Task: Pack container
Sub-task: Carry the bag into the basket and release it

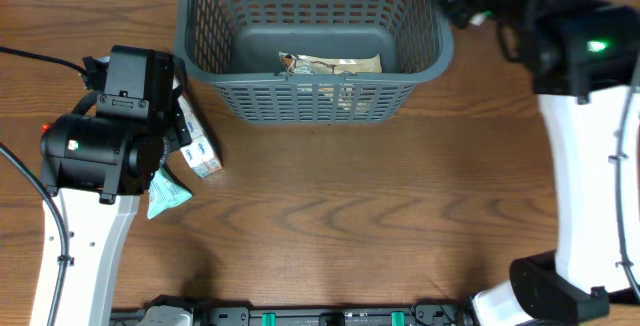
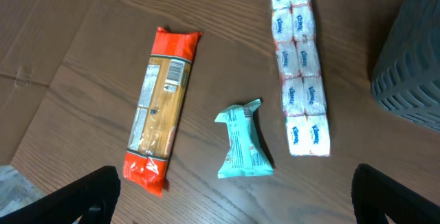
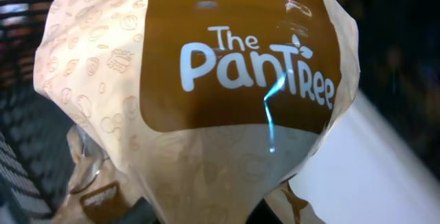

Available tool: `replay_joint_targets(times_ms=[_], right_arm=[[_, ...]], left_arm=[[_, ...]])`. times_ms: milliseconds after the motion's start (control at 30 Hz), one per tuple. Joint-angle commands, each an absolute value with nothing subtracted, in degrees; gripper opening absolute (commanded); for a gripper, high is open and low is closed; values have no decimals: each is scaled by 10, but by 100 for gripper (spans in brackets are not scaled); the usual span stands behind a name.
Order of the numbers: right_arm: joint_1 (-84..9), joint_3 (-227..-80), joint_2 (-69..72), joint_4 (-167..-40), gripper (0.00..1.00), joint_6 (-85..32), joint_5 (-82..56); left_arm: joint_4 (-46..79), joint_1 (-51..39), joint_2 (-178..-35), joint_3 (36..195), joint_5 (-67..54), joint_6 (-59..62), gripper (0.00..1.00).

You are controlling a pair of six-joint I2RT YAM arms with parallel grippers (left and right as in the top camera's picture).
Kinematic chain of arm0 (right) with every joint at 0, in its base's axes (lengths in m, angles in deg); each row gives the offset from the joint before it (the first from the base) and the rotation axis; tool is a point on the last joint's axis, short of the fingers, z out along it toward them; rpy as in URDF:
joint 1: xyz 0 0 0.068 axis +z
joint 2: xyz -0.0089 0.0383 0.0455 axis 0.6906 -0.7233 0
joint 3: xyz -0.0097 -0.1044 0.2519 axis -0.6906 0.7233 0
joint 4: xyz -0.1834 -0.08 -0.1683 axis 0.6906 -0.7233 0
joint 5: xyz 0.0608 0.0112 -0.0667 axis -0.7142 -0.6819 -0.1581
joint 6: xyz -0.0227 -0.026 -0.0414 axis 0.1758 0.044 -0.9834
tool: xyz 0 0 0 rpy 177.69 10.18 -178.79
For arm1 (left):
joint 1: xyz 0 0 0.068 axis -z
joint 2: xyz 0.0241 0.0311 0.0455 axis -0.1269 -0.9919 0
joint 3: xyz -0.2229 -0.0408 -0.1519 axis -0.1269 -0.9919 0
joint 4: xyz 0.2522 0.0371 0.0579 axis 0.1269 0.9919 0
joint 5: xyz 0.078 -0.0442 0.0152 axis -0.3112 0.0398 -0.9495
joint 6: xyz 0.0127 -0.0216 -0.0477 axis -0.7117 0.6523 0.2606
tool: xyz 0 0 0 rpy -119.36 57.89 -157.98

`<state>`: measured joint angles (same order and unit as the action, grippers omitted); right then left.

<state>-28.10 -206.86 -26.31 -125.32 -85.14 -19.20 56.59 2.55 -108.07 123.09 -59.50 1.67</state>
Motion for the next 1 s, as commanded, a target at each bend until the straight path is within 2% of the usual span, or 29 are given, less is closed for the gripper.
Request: replay_joint_targets(times_ms=[0,233,600,633,733,767,867,967], right_arm=[[-245,-2069,-311,-1225,1,-951,-210],[-202,-2069,-420,-1194,1,-979,-211],[-185,-2069,-546,-1300,1,-987,-221],[-185,-2069,-549,-1308,5,-987,-221],[-186,-2068,-551,-1331,36,-975,-221],[-186,-2068,-551,-1335,43,-970,-221],[-186,-2069,-548,-1336,61,-954,-221],[-186,-2069,-537,-1336,64,-954,-220]], left_arm=[[568,23,-1075,1238,-598,22,96],[572,22,-1075,1238,-598,22,96],[572,22,-1075,1238,-598,22,96],[572,23,-1075,1238,-598,22,96],[572,23,-1075,1238,-598,22,96],[572,23,-1075,1238,-598,22,96],[572,22,-1075,1238,-598,22,96],[572,23,-1075,1238,-598,22,96]])
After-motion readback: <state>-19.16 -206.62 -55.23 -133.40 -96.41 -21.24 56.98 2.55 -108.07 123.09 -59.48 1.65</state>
